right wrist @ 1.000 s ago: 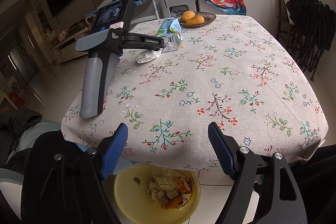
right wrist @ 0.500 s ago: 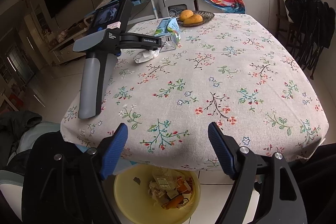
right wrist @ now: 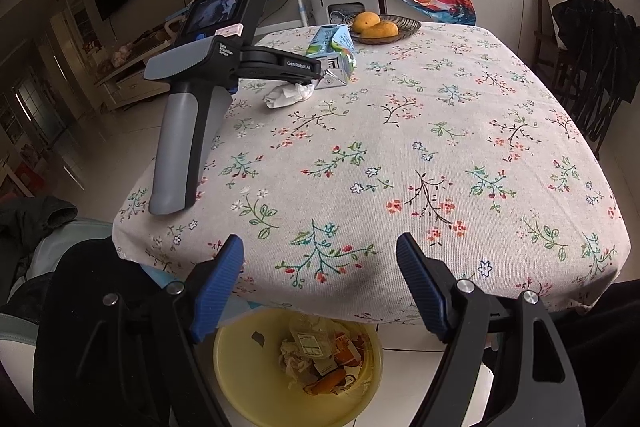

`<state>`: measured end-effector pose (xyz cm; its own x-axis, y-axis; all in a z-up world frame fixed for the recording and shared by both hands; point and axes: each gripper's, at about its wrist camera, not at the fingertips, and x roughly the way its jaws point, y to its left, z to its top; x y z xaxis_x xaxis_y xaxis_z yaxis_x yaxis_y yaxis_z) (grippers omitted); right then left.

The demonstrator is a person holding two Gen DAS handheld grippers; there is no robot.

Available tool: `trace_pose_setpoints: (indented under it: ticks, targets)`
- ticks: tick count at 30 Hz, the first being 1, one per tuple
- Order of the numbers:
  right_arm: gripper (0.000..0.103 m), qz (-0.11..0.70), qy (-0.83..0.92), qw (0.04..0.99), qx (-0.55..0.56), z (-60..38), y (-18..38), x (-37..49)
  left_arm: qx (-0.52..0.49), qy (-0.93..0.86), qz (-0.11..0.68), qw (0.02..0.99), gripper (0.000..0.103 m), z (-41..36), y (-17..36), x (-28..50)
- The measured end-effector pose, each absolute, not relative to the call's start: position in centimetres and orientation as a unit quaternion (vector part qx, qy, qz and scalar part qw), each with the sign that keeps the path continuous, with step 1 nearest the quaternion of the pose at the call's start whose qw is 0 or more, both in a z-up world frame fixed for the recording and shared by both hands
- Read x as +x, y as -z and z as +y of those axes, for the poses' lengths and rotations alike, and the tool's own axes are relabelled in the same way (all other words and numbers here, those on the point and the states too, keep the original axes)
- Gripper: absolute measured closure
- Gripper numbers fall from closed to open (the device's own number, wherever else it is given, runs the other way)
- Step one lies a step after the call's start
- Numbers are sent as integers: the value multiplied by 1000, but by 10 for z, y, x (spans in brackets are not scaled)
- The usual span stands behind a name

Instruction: Collect trash

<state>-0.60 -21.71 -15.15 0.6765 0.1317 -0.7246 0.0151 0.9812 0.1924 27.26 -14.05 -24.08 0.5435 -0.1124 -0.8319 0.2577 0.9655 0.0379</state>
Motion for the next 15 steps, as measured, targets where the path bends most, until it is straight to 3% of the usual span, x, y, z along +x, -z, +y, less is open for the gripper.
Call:
trace_pose_setpoints:
  ticks: [15]
  targets:
    - [27, 395, -28, 913, 98, -221, 150, -8, 78, 106, 466, 875, 6, -141, 241, 273]
